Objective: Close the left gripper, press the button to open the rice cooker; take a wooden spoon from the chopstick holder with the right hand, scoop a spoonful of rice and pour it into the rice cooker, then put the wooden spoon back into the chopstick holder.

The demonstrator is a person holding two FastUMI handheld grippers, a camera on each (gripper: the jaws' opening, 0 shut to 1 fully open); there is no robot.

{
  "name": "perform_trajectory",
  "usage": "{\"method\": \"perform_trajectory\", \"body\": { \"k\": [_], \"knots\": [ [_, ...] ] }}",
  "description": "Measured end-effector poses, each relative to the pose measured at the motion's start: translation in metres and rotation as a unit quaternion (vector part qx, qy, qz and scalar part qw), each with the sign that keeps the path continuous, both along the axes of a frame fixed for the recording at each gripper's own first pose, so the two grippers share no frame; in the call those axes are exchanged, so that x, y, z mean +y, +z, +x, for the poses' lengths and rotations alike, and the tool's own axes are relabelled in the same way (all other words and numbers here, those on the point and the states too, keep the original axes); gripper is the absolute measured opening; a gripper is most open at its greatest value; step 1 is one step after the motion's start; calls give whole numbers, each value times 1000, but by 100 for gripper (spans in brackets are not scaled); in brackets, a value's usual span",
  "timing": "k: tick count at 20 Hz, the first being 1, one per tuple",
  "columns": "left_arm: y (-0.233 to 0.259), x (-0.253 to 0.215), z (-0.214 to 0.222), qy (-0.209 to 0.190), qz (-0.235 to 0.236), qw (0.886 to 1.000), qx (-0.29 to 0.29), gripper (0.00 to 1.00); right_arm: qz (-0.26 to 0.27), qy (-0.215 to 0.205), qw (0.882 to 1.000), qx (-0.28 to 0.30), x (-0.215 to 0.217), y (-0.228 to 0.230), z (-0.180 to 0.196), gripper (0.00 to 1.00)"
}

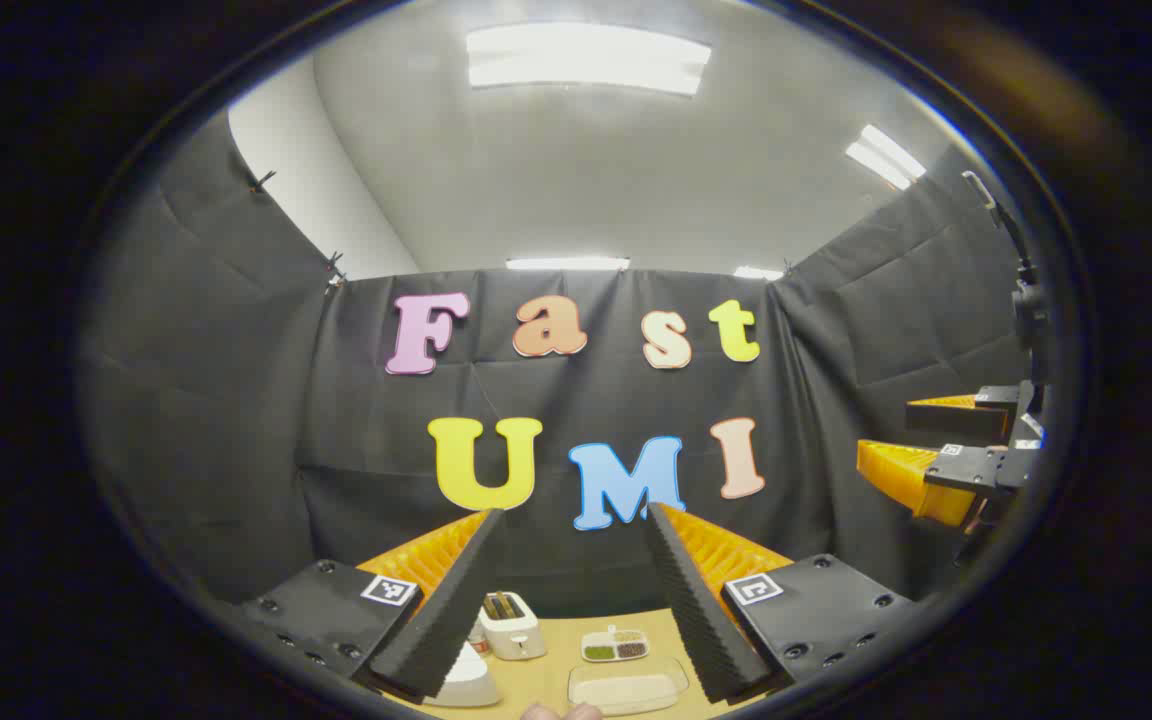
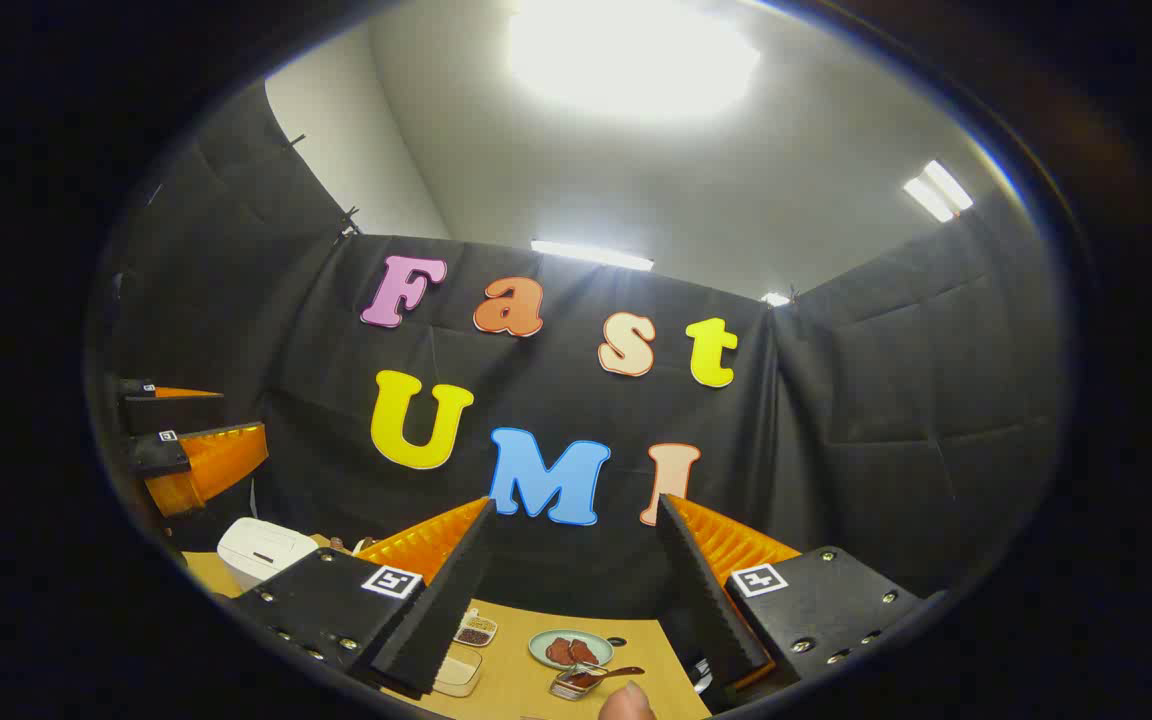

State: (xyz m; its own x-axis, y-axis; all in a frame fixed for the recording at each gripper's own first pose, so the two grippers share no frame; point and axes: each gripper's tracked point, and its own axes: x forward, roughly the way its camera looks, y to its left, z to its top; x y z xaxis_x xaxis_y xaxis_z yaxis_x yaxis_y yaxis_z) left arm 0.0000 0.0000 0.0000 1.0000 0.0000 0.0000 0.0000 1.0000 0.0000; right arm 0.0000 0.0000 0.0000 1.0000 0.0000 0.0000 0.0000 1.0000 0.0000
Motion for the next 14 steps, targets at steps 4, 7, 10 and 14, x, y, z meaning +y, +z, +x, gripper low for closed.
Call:
{"method": "perform_trajectory", "body": {
  "k": [4,7,10,14],
  "knots": [
    [-8,2,-9,5,-15,1000,17,93,12,1,1000,14,-2,-5,-2,96],
    [-9,8,-16,15,-13,1000,21,92,18,2,1000,26,-3,-7,-6,96],
    [-12,10,-23,19,-17,999,28,92,18,6,999,26,-2,-4,-8,96],
    [-7,14,-29,27,-17,999,24,92,15,18,999,26,-2,0,-12,96]
  ]
}}
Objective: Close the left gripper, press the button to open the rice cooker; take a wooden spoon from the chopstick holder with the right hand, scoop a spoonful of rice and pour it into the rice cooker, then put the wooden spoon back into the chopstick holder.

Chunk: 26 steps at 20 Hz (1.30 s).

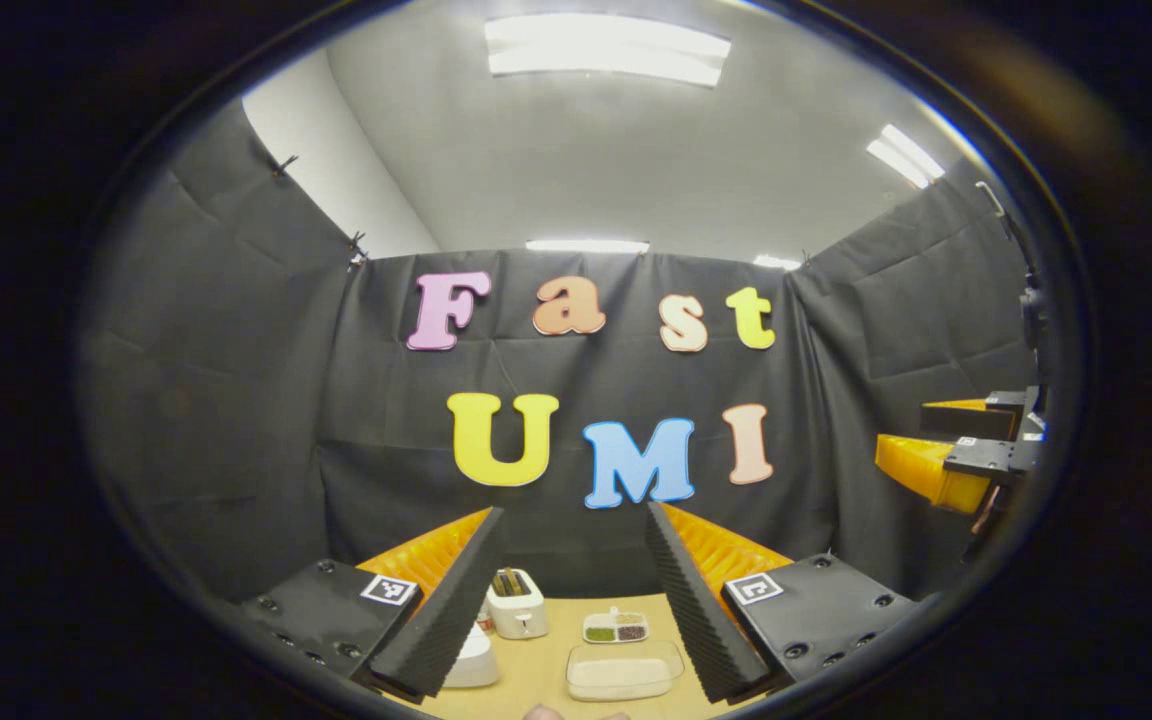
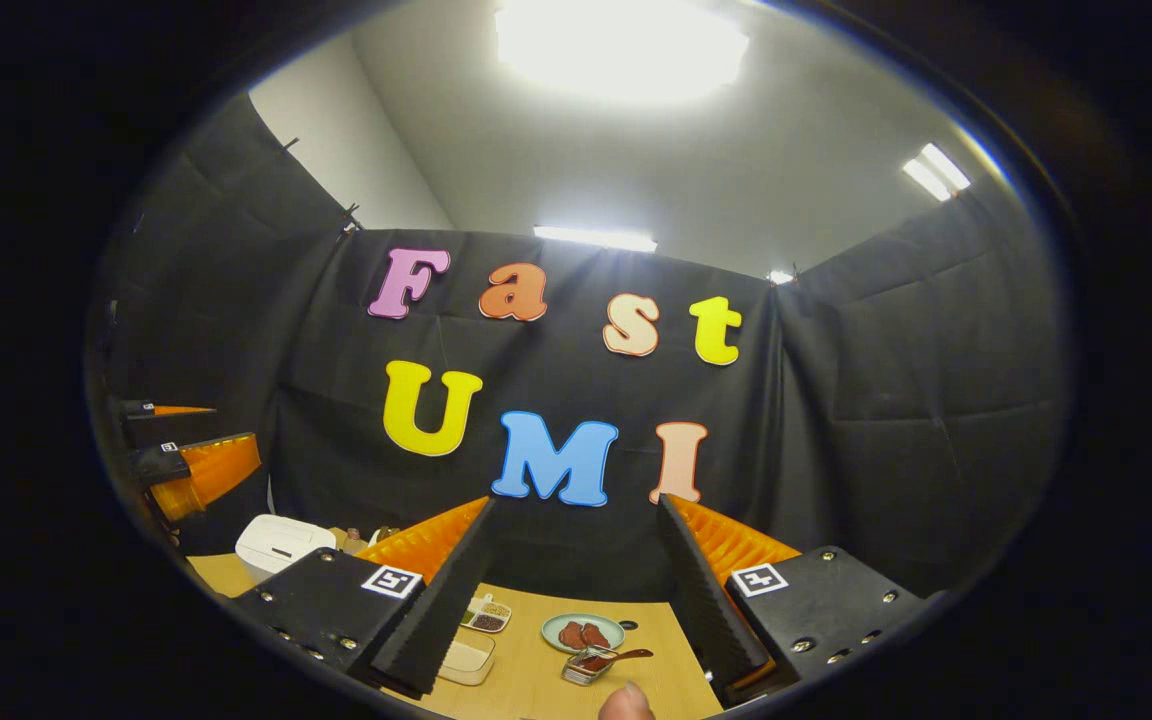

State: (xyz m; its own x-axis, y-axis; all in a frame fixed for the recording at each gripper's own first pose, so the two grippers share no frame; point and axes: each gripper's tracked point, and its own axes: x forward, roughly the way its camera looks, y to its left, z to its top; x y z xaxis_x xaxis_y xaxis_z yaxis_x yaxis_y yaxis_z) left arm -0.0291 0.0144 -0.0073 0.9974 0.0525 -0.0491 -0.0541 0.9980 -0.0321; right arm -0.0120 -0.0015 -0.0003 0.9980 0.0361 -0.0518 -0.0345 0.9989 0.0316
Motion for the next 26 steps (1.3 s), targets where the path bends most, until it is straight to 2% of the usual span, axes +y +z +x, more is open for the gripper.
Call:
{"method": "perform_trajectory", "body": {
  "k": [8,11,12,13,15,17,18,20,25,26],
  "knots": [
    [-10,15,-9,17,2,1000,13,92,0,32,999,9,15,-5,-7,96],
    [-15,22,-13,36,14,999,22,92,0,47,999,16,18,-13,-6,97],
    [-16,24,-14,43,18,999,24,96,1,52,999,17,16,-16,-4,96],
    [-17,25,-14,50,21,998,27,92,4,56,998,19,15,-19,-2,97],
    [-23,26,-16,65,30,997,39,96,8,67,997,24,12,-25,1,97],
    [-29,23,-19,79,38,995,50,92,2,79,997,26,9,-32,3,96],
    [-31,23,-17,84,41,994,57,100,-1,84,996,27,8,-37,4,97],
    [-36,20,-15,92,45,993,64,93,2,99,995,25,10,-45,5,97],
    [-60,31,-7,98,45,991,83,93,6,108,993,41,21,-60,15,96],
    [-69,41,-2,100,42,990,87,89,1,103,994,45,24,-63,19,96]
  ]
}}
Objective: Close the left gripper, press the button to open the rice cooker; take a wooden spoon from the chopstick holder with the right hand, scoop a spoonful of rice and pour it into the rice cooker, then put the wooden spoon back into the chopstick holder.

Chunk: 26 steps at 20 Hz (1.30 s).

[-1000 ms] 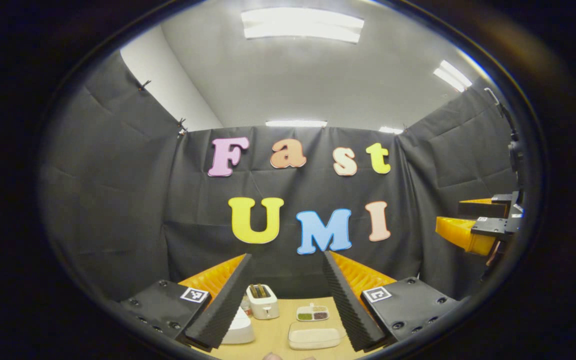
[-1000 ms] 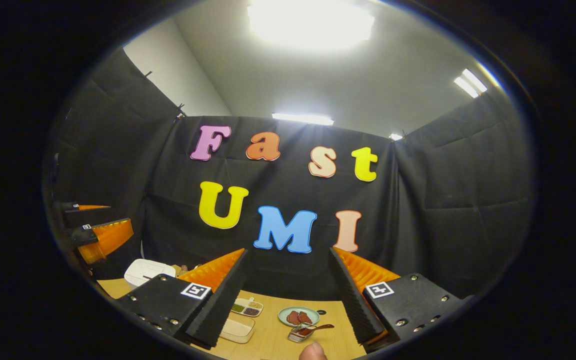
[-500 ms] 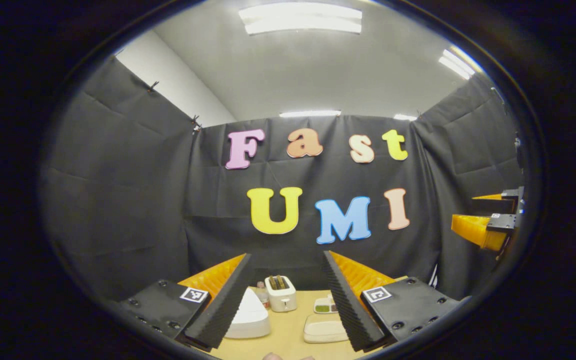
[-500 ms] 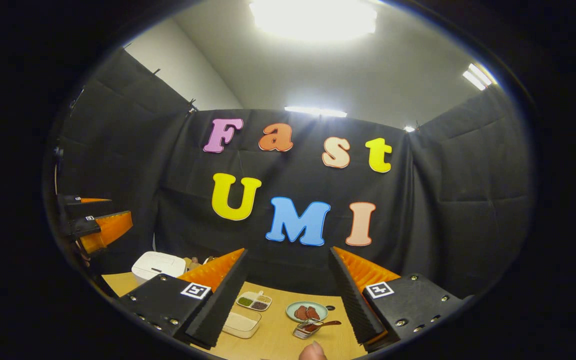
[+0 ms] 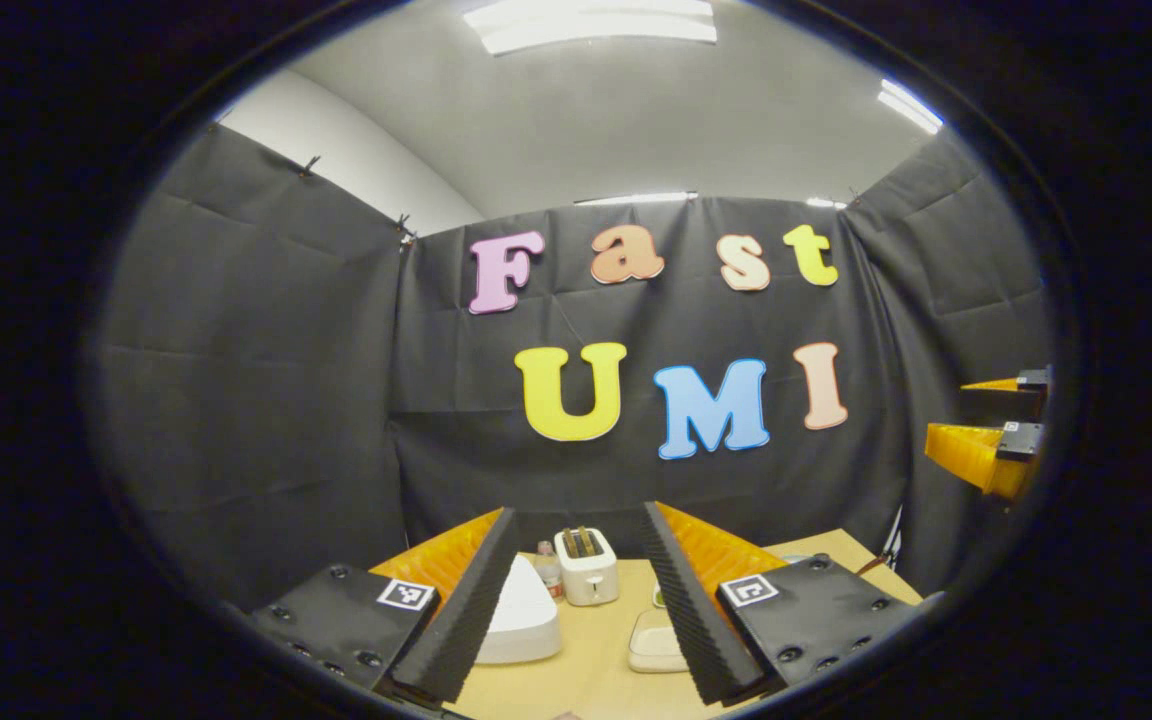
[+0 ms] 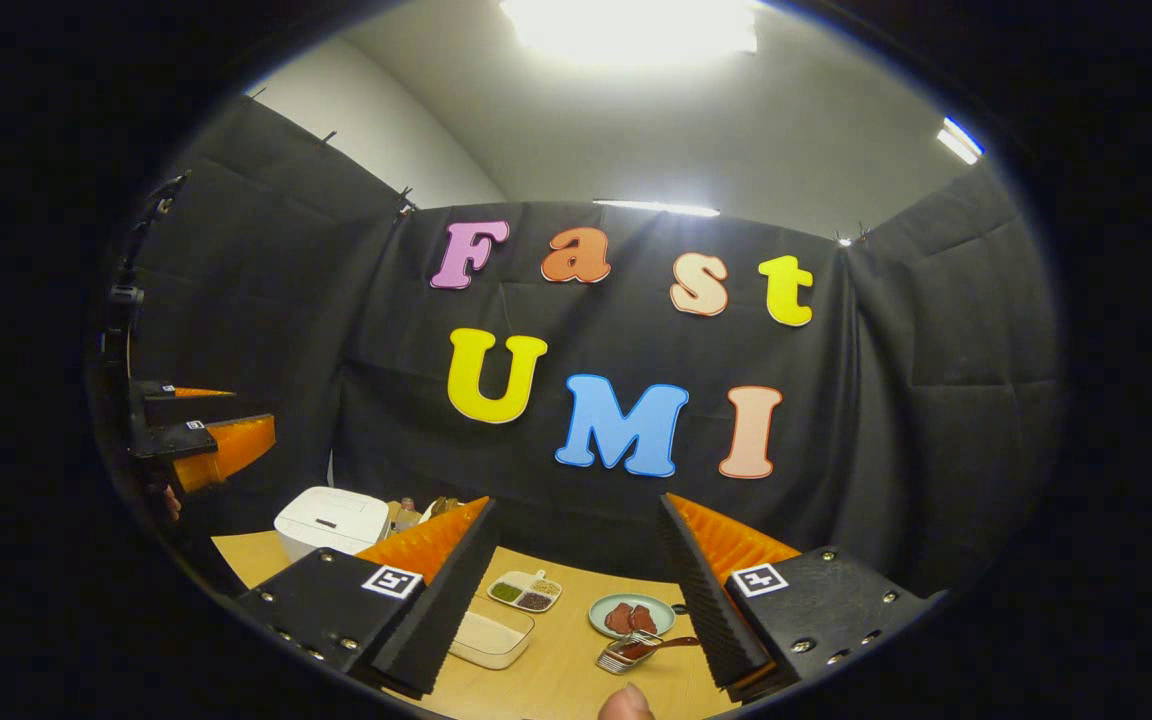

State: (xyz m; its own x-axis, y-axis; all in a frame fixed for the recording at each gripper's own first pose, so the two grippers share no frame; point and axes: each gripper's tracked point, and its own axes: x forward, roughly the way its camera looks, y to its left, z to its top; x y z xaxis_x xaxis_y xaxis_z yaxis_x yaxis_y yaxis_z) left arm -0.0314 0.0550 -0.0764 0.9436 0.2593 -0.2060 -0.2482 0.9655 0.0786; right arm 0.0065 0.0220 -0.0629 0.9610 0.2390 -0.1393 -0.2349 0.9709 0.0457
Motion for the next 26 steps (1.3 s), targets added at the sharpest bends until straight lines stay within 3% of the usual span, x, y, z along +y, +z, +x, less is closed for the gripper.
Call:
{"method": "perform_trajectory", "body": {
  "k": [2,4,7,9,12,16,18,20,26],
  "knots": [
    [-20,25,15,6,-9,1000,13,82,-2,-8,1000,19,11,-4,9,96],
    [-39,53,30,15,-17,1000,16,63,-1,-8,1000,21,27,5,16,96],
    [-82,91,52,19,-26,999,36,55,-16,-33,999,23,34,10,33,96],
    [-114,117,68,25,-27,998,57,41,-21,-46,998,33,42,9,37,96],
    [-159,145,95,27,-30,996,82,30,-58,-65,995,45,45,2,36,96],
    [-221,174,120,27,-38,992,120,16,-69,-68,992,78,65,-16,39,96],
    [-256,186,128,28,-43,988,148,10,-71,-52,991,99,80,-27,42,96],
    [-294,209,131,58,-31,980,186,10,-79,-46,989,114,85,-34,45,96],
    [-390,228,128,72,-33,956,282,9,-92,-45,985,136,88,-48,47,95]
  ]
}}
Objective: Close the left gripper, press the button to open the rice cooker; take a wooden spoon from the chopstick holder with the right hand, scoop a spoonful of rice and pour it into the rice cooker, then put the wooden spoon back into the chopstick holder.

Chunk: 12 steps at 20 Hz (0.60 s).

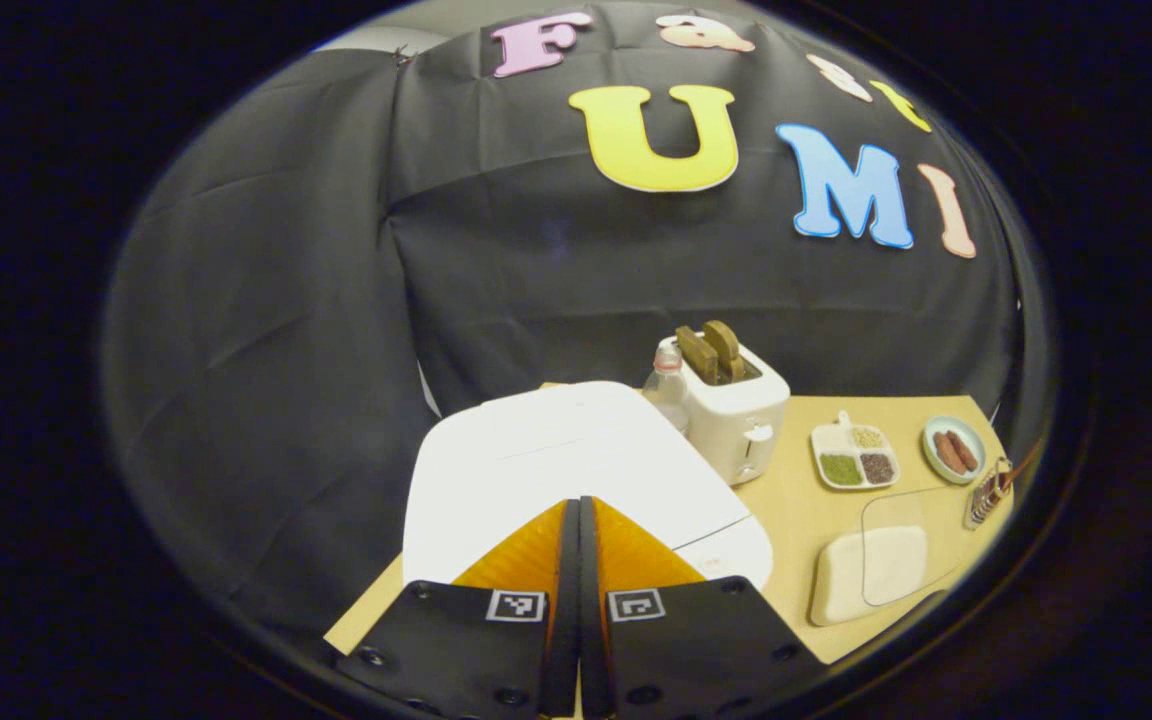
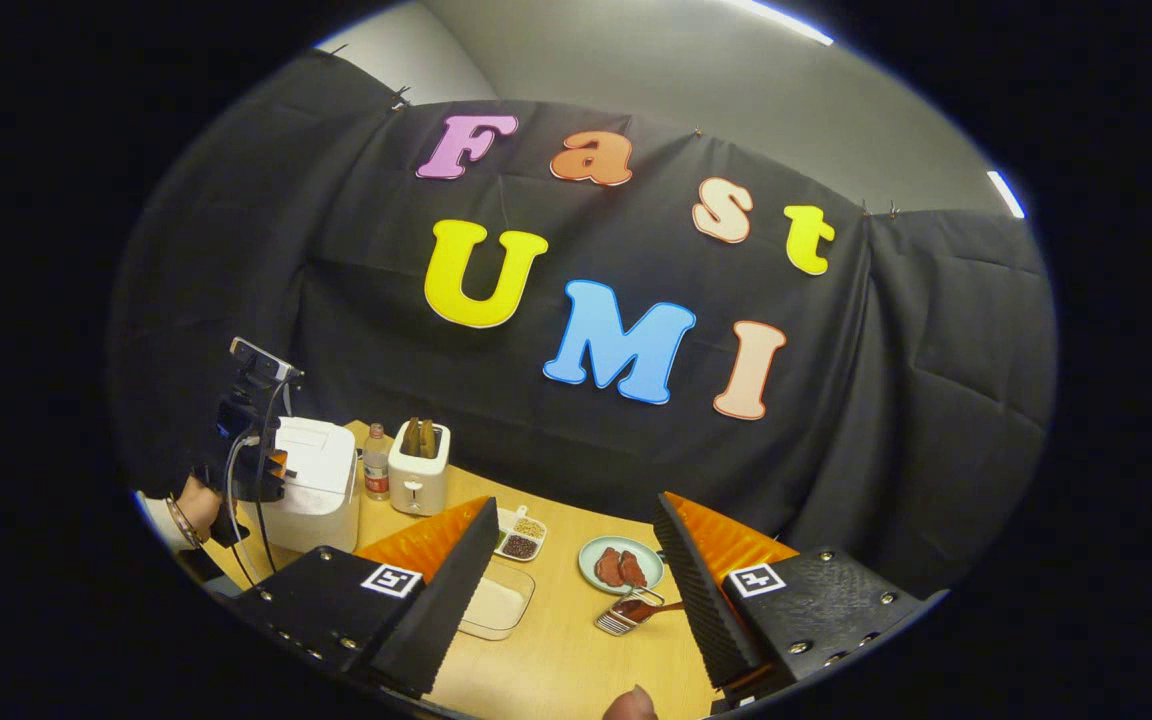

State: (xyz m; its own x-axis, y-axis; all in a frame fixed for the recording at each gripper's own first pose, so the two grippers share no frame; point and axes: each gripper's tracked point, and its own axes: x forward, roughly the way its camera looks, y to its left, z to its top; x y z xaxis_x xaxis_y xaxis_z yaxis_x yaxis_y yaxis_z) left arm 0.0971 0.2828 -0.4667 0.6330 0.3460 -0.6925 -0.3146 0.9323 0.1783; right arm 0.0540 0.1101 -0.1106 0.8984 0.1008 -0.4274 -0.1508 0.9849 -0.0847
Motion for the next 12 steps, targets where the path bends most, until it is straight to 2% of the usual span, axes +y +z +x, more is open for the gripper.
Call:
{"method": "perform_trajectory", "body": {
  "k": [4,8,10,12],
  "knots": [
    [-24,-1,-9,10,3,999,32,9,1,4,1000,-1,4,-2,5,95],
    [-15,1,-5,-7,26,999,33,9,2,10,1000,2,8,-8,3,96],
    [22,7,12,-8,58,998,-32,10,2,11,1000,3,9,-9,1,96],
    [59,13,23,-19,101,992,-78,9,4,12,1000,1,9,-8,1,96]
  ]
}}
